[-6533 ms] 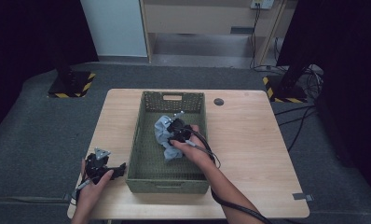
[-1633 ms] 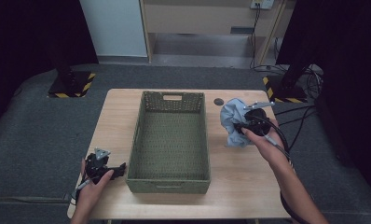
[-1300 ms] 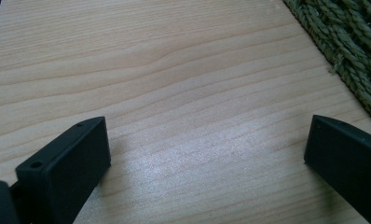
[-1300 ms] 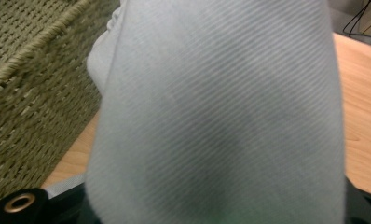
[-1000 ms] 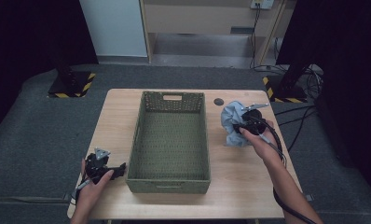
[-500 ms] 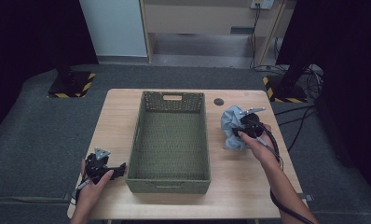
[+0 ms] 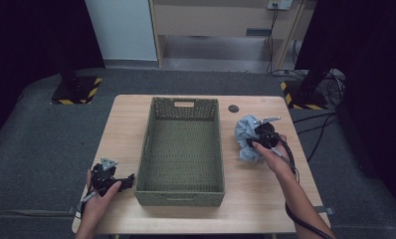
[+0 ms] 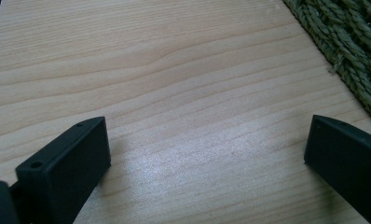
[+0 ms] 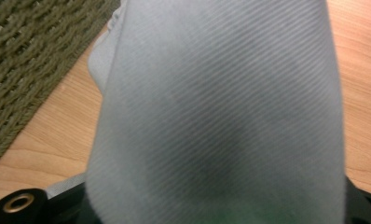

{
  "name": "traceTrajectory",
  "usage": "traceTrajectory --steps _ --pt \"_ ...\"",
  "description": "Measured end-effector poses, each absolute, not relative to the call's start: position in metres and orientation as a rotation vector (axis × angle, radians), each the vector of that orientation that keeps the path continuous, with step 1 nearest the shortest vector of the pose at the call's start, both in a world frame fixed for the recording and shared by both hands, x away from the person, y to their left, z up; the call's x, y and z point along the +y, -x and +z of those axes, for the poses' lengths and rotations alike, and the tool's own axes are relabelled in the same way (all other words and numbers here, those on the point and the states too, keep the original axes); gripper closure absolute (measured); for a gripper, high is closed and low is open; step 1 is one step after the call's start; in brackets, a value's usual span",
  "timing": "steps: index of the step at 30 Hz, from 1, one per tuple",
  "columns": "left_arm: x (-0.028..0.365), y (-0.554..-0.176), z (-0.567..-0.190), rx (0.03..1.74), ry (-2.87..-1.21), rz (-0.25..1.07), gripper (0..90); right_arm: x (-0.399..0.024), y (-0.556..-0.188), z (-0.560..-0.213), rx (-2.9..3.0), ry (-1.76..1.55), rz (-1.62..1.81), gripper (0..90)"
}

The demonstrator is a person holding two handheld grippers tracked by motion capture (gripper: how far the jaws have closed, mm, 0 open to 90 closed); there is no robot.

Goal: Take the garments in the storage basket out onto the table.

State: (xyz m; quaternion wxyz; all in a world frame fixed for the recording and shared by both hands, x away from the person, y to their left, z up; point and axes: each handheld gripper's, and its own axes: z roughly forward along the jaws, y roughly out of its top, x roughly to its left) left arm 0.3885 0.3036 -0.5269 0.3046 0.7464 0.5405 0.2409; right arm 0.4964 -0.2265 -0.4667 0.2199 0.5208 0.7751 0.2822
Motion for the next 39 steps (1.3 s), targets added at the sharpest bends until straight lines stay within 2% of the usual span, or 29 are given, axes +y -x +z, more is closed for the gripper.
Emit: traceTrajectory --steps 16,39 --pt "0.304 -0.388 -0.527 1.431 -1.977 0.638 0.0 -0.222 -0.502 -0.488 2.131 -1.457 0.745 48.9" --pt "0.304 -0.388 -0.527 1.431 -1.977 0.638 0.0 -0.218 -0.502 -0.493 2.134 -1.426 0.729 45.9"
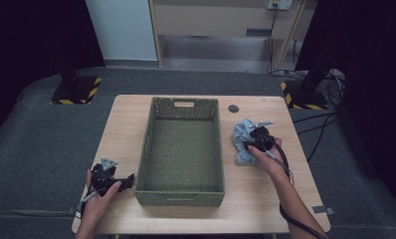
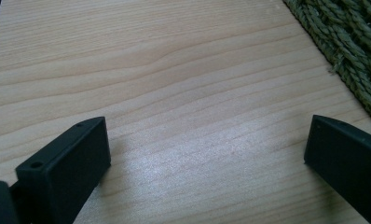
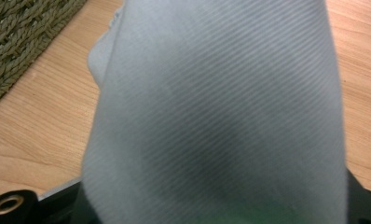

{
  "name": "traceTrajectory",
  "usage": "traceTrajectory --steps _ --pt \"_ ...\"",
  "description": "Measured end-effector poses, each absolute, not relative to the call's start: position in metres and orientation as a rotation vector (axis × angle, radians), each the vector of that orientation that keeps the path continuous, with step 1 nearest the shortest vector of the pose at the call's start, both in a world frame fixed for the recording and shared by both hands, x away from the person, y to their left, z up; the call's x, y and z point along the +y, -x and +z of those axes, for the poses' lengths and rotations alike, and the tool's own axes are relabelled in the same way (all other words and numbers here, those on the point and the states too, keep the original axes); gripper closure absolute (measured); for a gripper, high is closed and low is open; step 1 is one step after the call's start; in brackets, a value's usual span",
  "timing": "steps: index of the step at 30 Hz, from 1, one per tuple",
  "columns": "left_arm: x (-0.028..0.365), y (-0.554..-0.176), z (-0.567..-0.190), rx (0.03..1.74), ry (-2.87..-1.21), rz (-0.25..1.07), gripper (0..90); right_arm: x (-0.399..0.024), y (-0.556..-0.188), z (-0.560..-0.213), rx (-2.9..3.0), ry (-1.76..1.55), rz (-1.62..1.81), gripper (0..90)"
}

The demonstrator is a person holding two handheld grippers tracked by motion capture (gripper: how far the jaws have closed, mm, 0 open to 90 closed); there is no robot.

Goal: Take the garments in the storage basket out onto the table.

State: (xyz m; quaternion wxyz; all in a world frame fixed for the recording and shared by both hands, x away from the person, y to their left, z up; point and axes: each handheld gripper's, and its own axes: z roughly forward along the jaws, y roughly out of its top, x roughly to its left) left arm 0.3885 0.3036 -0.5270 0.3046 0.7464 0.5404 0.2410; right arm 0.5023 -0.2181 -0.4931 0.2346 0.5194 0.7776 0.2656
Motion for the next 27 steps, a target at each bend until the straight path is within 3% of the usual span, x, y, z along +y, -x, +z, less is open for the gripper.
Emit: traceTrajectory --steps 27 --pt "0.304 -0.388 -0.527 1.431 -1.977 0.638 0.0 -0.226 -0.488 -0.478 2.107 -1.414 0.879 10.2"
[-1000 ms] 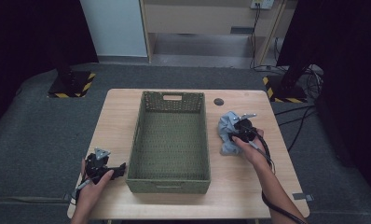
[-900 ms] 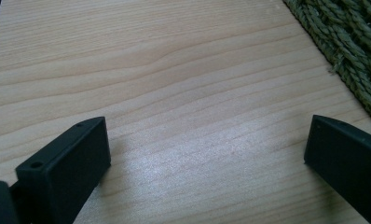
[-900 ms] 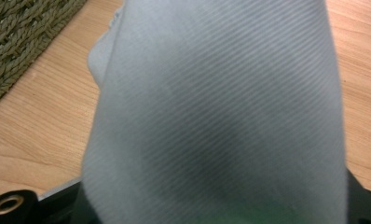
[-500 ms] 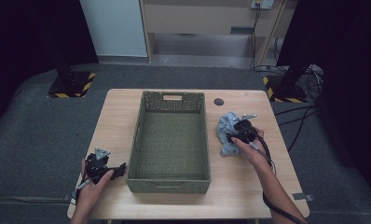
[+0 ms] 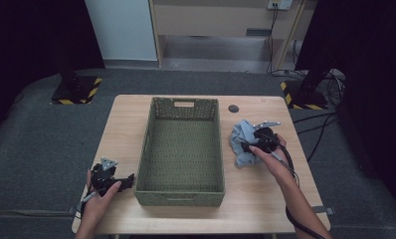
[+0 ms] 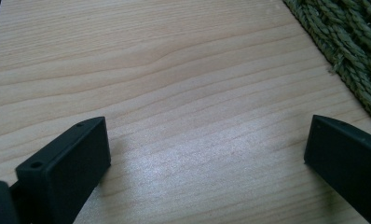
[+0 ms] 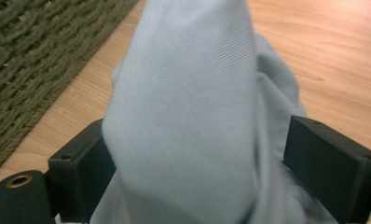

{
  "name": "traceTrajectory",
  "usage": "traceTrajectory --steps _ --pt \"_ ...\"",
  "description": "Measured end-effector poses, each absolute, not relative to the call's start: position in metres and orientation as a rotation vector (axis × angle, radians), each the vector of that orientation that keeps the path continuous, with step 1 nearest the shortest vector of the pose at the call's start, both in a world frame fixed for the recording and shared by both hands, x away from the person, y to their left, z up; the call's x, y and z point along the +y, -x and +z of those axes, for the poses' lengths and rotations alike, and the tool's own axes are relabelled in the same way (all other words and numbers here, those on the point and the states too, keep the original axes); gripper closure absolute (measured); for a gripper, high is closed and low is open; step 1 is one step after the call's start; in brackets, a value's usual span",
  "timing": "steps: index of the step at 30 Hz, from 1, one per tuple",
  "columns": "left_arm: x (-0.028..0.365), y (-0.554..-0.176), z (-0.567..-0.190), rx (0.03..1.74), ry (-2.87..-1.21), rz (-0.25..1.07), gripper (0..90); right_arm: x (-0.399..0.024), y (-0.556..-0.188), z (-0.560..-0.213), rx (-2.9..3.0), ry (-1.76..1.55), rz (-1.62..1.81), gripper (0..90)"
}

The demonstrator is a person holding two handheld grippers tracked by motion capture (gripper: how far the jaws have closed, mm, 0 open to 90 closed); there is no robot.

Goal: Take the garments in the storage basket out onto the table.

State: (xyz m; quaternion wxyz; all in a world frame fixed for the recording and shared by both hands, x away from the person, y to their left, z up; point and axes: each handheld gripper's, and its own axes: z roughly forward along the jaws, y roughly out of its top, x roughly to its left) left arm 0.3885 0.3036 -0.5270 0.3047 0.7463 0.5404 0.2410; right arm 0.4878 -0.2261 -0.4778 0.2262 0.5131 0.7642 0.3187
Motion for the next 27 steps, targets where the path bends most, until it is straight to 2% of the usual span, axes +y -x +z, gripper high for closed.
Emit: traceTrajectory --steps 12,27 --pt "0.304 -0.388 -0.527 1.431 -1.977 0.638 0.0 -0.230 -0.470 -0.456 2.079 -1.364 0.965 4.4" --pt "0.304 -0.388 -0.527 1.431 -1.977 0.638 0.0 -0.231 -0.460 -0.438 2.050 -1.327 1.022 4.4"
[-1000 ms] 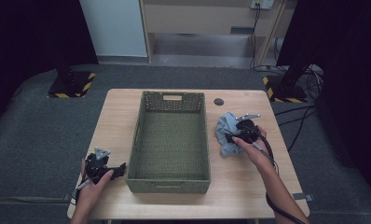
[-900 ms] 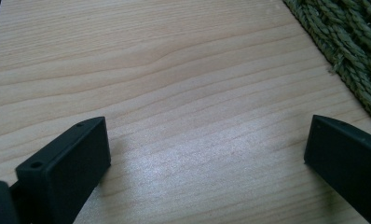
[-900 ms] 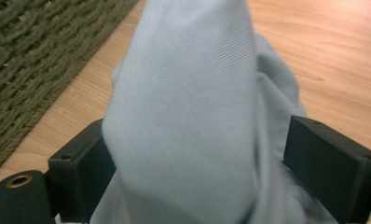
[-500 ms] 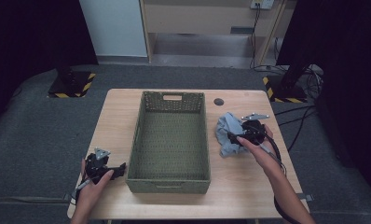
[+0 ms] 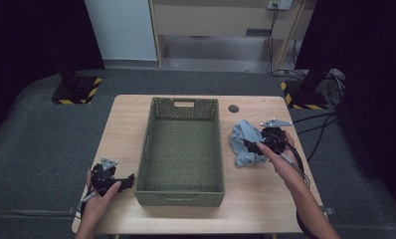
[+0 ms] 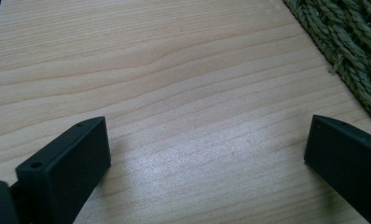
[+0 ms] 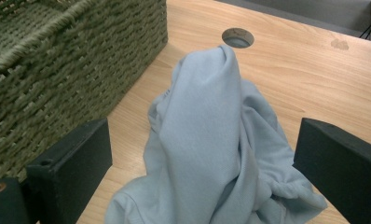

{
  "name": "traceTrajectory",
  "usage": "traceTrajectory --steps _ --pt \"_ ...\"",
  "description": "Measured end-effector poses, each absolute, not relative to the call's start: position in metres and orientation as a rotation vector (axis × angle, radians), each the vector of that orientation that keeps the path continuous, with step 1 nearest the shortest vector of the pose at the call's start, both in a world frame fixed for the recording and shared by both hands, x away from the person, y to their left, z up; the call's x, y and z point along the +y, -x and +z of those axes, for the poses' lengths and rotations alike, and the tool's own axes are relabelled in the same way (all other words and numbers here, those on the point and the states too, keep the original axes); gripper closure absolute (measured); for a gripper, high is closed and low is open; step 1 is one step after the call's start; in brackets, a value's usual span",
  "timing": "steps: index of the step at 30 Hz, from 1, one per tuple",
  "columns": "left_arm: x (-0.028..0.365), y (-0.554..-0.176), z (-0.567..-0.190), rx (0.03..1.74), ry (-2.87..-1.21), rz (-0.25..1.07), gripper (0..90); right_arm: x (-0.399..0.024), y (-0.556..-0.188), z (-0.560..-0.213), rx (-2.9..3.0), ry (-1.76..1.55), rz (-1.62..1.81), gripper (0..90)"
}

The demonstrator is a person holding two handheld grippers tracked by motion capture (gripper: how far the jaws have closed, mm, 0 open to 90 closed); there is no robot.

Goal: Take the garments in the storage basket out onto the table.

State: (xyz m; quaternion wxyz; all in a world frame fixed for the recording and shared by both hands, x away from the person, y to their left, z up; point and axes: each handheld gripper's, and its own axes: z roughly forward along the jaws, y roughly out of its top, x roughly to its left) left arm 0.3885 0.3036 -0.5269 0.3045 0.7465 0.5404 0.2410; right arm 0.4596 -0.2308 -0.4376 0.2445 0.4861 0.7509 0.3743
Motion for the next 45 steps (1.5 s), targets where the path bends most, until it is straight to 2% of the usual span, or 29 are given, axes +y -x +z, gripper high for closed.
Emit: traceTrajectory --steps 23,45 --pt "0.304 -0.388 -0.527 1.431 -1.977 0.638 0.0 -0.232 -0.442 -0.422 2.018 -1.284 1.064 4.4" --pt "0.304 -0.388 -0.527 1.431 -1.977 0.638 0.0 -0.238 -0.419 -0.432 2.023 -1.269 1.088 4.4"
